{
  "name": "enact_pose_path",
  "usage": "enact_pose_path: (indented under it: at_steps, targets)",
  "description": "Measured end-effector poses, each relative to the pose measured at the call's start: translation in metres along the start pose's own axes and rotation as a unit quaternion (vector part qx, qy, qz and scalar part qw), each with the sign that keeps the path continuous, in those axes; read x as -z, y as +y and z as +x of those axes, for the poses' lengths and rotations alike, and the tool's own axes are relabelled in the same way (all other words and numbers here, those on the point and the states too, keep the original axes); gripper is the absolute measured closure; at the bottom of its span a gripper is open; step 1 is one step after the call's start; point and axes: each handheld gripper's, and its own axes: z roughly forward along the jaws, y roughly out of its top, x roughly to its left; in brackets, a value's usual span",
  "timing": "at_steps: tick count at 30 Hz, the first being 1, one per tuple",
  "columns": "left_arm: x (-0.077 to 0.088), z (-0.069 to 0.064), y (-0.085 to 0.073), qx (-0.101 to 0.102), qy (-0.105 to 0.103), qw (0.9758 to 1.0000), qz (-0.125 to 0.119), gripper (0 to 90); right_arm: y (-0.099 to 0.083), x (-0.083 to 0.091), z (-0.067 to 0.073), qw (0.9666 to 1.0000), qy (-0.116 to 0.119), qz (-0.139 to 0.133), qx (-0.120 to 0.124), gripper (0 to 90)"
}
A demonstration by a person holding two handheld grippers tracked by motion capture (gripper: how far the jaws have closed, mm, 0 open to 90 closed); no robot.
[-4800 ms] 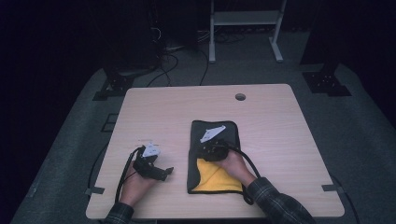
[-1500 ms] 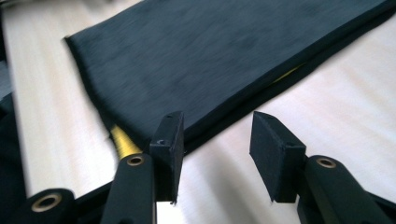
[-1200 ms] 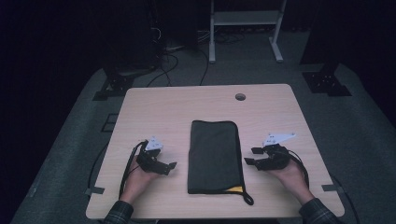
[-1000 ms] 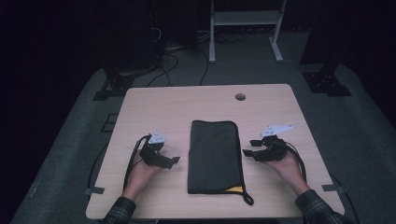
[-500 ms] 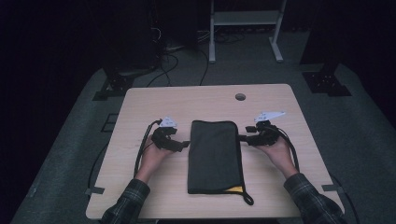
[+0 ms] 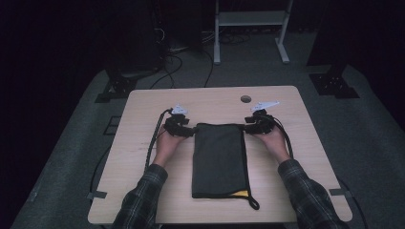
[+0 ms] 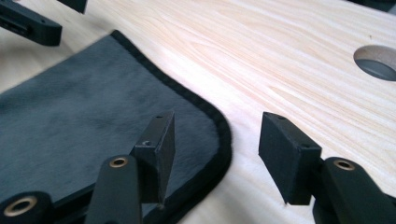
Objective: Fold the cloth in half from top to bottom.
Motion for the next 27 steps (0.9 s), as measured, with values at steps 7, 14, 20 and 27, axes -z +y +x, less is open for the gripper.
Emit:
enact_pose_path:
  at_steps: [7, 14, 20, 27]
  targets:
    - [-0.018, 0.008, 0.004, 0.011, 0.009, 0.9996, 0.024, 33.4, -0.005, -0.021, -0.007, 0.9997, -0.014, 0.019, 0.0, 47.2]
    - [-0.029, 0.012, 0.0, 0.002, 0.019, 0.9987, 0.048, 35.4, -0.012, -0.031, -0.007, 0.9996, -0.01, 0.027, 0.001, 48.4]
    - [-0.03, 0.006, 0.002, -0.018, -0.005, 0.9984, 0.053, 55.9, -0.012, -0.031, -0.005, 0.9997, 0.001, 0.025, 0.004, 61.3]
    - [-0.029, 0.004, 0.003, -0.009, -0.035, 0.9977, 0.058, 81.2, -0.011, -0.031, -0.002, 0.9992, 0.018, 0.034, -0.011, 78.5]
